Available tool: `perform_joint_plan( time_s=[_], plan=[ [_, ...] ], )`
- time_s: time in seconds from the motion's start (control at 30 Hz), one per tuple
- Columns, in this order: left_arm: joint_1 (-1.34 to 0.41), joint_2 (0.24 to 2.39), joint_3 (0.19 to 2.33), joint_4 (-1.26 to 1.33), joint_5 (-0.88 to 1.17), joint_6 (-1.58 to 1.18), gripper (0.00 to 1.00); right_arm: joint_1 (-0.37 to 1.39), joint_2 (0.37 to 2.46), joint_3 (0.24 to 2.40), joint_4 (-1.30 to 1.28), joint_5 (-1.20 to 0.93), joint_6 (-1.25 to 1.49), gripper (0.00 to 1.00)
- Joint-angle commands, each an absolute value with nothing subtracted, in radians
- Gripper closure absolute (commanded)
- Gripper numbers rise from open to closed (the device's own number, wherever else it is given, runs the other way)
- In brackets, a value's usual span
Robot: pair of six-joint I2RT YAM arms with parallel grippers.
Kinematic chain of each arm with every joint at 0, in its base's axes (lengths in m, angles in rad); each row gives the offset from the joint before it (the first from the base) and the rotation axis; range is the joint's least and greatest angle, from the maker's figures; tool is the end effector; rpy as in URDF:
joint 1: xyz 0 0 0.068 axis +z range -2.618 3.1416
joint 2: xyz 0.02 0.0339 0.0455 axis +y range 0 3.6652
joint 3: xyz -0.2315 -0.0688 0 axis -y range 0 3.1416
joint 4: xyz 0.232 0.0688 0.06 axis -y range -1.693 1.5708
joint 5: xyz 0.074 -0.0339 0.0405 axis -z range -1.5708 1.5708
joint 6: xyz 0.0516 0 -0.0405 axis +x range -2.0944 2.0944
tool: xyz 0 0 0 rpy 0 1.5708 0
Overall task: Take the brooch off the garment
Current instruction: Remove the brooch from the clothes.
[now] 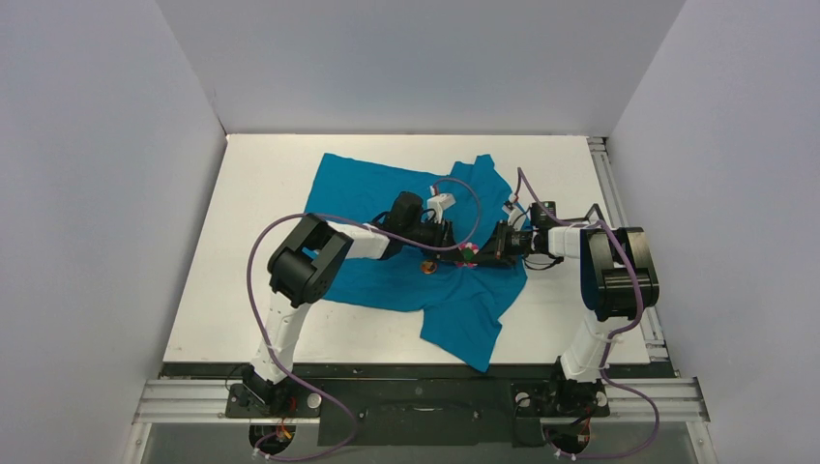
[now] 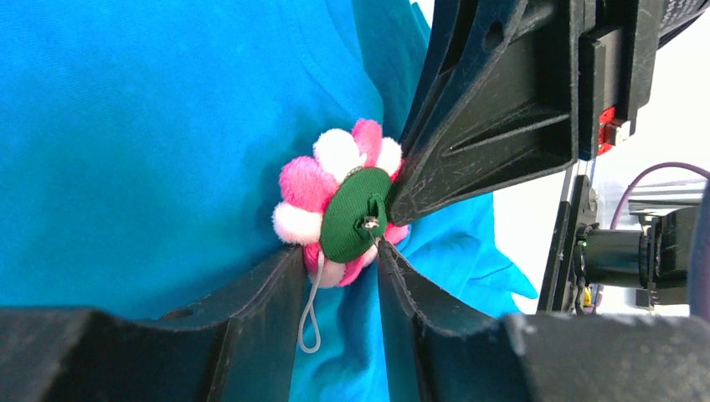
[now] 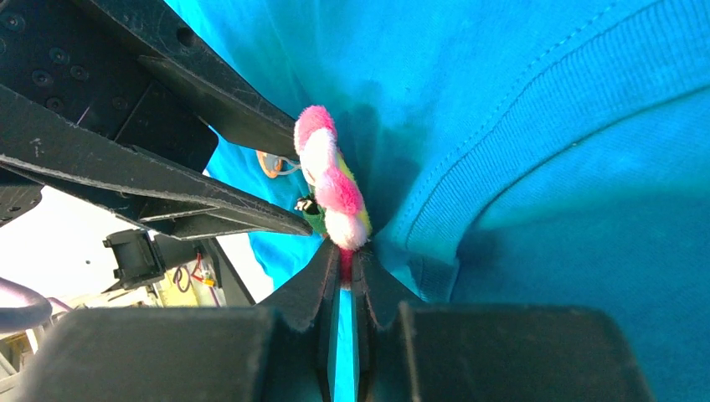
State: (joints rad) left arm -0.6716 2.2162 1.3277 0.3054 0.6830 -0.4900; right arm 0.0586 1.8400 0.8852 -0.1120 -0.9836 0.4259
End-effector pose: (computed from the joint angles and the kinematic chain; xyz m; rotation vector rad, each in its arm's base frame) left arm 0.3299 -0.3038 0.0934 0.6482 2.2554 -1.3657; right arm 0.3111 0.0613 0.0921 0.1184 2.5391 1.4651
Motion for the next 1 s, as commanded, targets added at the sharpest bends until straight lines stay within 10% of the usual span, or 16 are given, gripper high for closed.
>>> perform_joint_plan(
  time_s=[0.0, 0.4, 0.67, 0.97],
  plan=[
    [-0.646, 2.197, 1.292, 0.387, 0.748, -0.508, 0.67, 0.056, 1.804, 0.890, -0.096, -0.987, 0.391, 1.00],
    [-0.654, 2.205, 1.269, 0.489, 0.808, -0.570, 0.74, 0.083, 1.797, 0.909, -0.127, -1.018, 0.348, 1.00],
    [-0.658, 2.211, 1.290, 0.458, 0.809, -0.554, 0.97, 0.112, 1.797, 0.936, -0.168, -1.015, 0.299, 0.73],
    [-0.658, 2.220, 1.303, 0.426, 0.814, -0.549, 1.00, 0.110, 1.805, 0.953, -0.203, -1.028, 0.242, 0.91]
  ],
)
